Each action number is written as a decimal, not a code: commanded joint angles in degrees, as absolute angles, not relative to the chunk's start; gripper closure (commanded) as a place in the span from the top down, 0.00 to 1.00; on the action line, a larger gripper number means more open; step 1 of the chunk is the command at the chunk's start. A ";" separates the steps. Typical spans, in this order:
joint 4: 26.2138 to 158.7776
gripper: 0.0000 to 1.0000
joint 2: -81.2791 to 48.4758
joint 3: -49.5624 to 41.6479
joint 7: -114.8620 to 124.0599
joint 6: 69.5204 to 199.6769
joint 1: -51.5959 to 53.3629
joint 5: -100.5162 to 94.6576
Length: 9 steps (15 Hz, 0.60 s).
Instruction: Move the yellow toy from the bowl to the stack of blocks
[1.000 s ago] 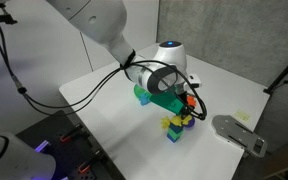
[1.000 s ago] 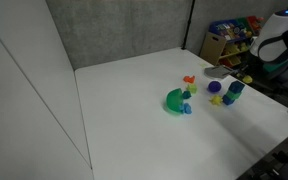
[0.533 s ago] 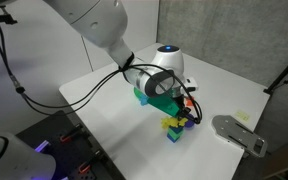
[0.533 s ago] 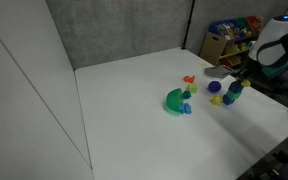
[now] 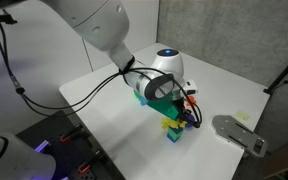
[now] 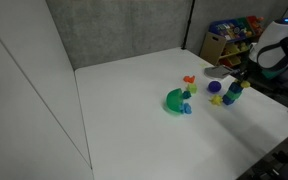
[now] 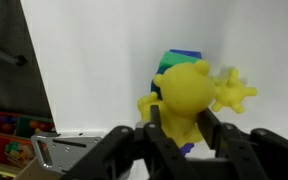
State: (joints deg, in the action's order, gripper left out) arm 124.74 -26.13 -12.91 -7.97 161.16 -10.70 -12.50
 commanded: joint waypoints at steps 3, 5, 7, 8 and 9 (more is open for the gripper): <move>126.22 0.90 -23.67 -9.67 -11.16 161.66 -13.63 -9.51; 126.60 1.00 -22.37 -7.85 -12.49 160.96 -14.77 -7.44; 127.34 1.00 -20.02 -5.05 -14.44 159.51 -16.22 -4.15; 127.65 1.00 -18.92 -3.94 -15.49 159.01 -16.67 -2.65; 128.02 1.00 -17.67 -2.99 -16.27 158.04 -16.84 -1.22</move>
State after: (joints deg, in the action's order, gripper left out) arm 125.22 -23.04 -6.45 -12.48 160.71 -14.79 -5.10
